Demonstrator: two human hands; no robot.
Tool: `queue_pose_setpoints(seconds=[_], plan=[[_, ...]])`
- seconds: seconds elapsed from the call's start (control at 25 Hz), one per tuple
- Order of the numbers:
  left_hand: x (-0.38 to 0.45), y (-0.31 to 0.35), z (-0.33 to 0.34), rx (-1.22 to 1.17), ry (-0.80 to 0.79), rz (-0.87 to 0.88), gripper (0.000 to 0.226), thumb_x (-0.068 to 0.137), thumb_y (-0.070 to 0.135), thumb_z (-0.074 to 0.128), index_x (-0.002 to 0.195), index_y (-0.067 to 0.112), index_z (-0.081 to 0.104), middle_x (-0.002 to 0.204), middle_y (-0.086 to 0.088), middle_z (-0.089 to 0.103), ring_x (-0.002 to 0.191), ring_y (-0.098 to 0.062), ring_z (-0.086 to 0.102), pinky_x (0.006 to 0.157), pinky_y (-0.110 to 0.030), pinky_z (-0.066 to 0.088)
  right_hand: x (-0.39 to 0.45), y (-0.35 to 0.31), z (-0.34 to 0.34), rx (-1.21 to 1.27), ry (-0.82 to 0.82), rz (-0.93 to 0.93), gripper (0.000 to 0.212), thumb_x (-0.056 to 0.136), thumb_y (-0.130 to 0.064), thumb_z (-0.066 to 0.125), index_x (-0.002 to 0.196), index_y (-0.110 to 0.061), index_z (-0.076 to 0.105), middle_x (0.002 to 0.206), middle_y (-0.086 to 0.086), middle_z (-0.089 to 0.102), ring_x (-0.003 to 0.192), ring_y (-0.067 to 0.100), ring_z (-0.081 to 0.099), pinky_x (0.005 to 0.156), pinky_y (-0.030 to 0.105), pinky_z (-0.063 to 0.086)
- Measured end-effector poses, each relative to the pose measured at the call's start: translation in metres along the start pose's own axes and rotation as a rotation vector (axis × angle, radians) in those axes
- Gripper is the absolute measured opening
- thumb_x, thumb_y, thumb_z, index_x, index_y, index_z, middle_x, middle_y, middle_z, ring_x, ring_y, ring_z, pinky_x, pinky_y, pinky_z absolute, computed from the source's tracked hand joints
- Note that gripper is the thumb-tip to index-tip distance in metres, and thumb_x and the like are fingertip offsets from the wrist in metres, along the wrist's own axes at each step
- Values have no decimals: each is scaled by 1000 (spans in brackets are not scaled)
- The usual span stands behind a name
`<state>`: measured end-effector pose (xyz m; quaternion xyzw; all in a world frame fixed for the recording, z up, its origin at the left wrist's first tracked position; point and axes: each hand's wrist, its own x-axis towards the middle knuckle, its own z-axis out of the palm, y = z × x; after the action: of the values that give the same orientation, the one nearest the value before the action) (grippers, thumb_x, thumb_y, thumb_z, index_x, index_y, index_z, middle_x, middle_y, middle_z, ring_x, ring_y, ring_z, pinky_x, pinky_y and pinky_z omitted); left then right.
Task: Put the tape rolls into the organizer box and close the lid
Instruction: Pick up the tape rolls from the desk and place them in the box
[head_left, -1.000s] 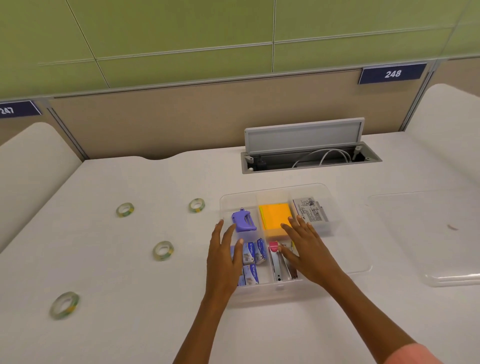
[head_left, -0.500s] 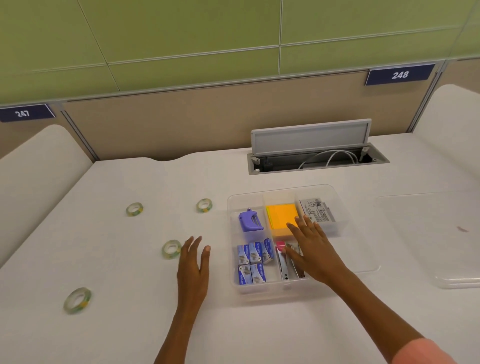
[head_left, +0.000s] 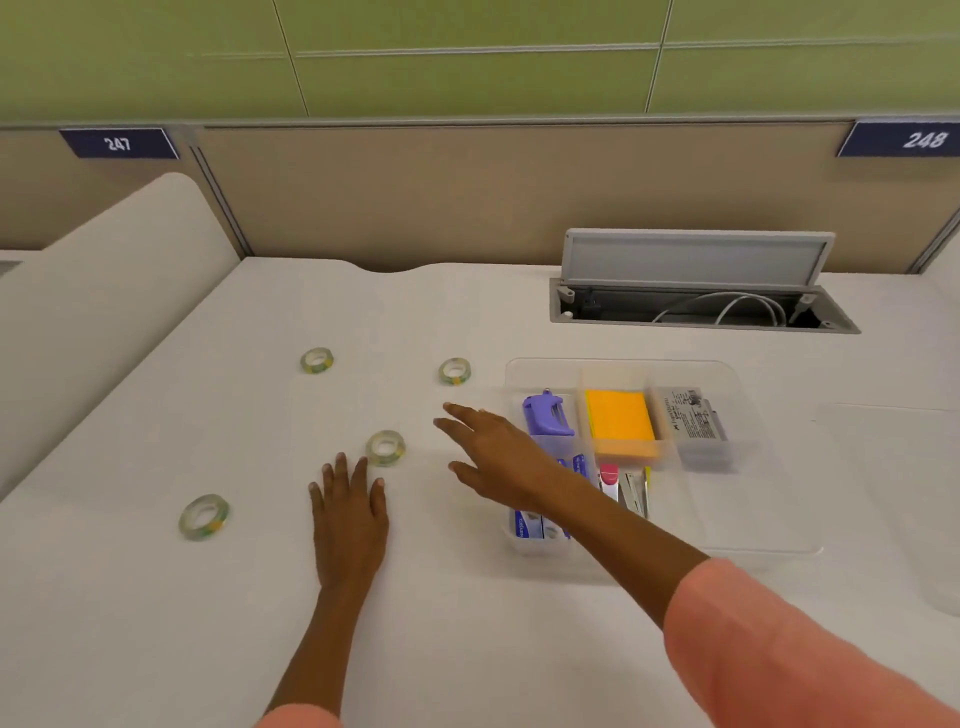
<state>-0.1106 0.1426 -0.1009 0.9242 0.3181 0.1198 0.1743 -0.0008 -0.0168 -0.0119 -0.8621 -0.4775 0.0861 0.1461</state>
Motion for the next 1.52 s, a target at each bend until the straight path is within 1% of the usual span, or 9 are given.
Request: queue_pose_setpoints(seconds=[0.2,0.44,0.56,0.72,0.84,0.96,1.08,1.28,1.52], plan=[[3,-3,2,5,23,0,45,95,26,35,136,7,37,151,-17,30,142,-32,22,119,-44,12,39,-11,29,-72,-195,-38,62,91,-8,45,145,-9,14,159,8,8,135,35,34,106,43,35],[7,-4,4,4,25,-9,46,95,28,34,137,11,36,152,-12,29,143,-27,20,119,-42,10,63,-17,58,-161,-257,-32,60,93,-13,41,145,-17,14,158,16,4,144,33,13,115,46,24],[7,-5,5,5,29,-10,46,95,28,35,137,11,36,152,-12,29,143,-27,19,119,-42,10,62,-18,59,-118,-162,1,45,92,-25,49,134,-11,37,152,17,26,135,35,32,108,46,35],[6,-4,4,-1,18,-17,46,95,28,35,137,11,36,152,-12,29,144,-27,19,119,-42,9,54,-17,51,-107,-76,44,29,87,-24,58,106,-3,58,121,16,56,107,31,50,88,43,48],[4,-3,1,9,10,-4,46,95,28,35,137,11,36,152,-13,28,143,-27,19,119,-43,10,39,-13,37,97,-7,91,28,81,-26,66,103,-9,60,113,11,60,105,28,51,84,38,45],[4,-4,0,9,23,6,45,95,26,36,136,8,37,151,-15,31,143,-30,21,119,-45,11,10,3,8,327,154,161,45,76,-26,72,117,-20,55,118,4,62,108,22,50,87,33,40],[3,-3,1,2,22,13,45,95,25,36,136,6,37,150,-17,31,142,-31,21,119,-46,11,-32,36,-28,376,313,303,57,75,-21,74,127,-18,52,126,7,61,112,22,54,94,34,44],[1,-2,1,-5,21,11,45,95,23,36,135,4,37,150,-19,30,142,-33,20,118,-47,10,-119,92,-63,360,497,576,49,71,-12,77,117,-8,60,118,15,65,89,15,56,78,27,48],[-1,-1,1,12,36,34,43,94,21,39,132,0,40,146,-24,35,139,-38,26,116,-51,14,-167,121,-46,351,489,795,54,67,-5,79,117,-6,59,120,18,62,102,33,61,92,44,50]])
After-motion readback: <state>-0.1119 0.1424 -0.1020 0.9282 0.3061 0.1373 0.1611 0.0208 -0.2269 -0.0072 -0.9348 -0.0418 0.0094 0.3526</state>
